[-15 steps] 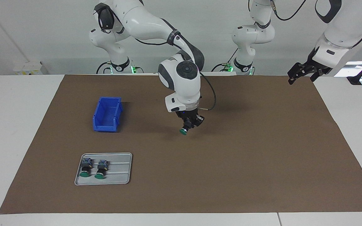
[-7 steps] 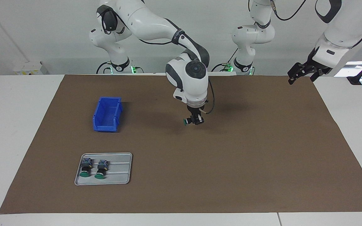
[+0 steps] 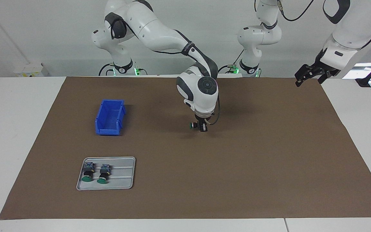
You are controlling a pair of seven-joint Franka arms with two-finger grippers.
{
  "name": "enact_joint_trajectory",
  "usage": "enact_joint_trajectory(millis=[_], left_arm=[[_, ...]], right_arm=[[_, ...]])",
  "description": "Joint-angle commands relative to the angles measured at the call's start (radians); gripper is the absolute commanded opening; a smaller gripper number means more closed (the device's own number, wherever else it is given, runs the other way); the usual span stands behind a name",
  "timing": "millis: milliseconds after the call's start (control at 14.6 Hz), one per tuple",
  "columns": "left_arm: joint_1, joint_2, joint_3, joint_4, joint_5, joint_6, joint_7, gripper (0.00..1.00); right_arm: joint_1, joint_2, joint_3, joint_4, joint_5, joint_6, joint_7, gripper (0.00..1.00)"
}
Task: Place and press button with both arms
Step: 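Carry the module to the table center and set it down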
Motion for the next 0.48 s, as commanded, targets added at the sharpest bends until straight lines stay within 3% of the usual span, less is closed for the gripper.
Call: enact_joint_trajectory(millis=[0, 412], left_arm=[[0.000, -0.026, 0.004, -0.027, 0.011, 0.002, 0.011, 1.00], [0.000, -0.028, 0.004, -0.029, 0.013, 0.000, 0.011, 1.00]], right_arm=[[-0.006, 0.005, 0.008, 0.001, 0.003, 0.032, 0.052, 0.15], [0.000, 0.028, 0.008, -0.016, 0.003, 0.069, 0.084, 0.18]])
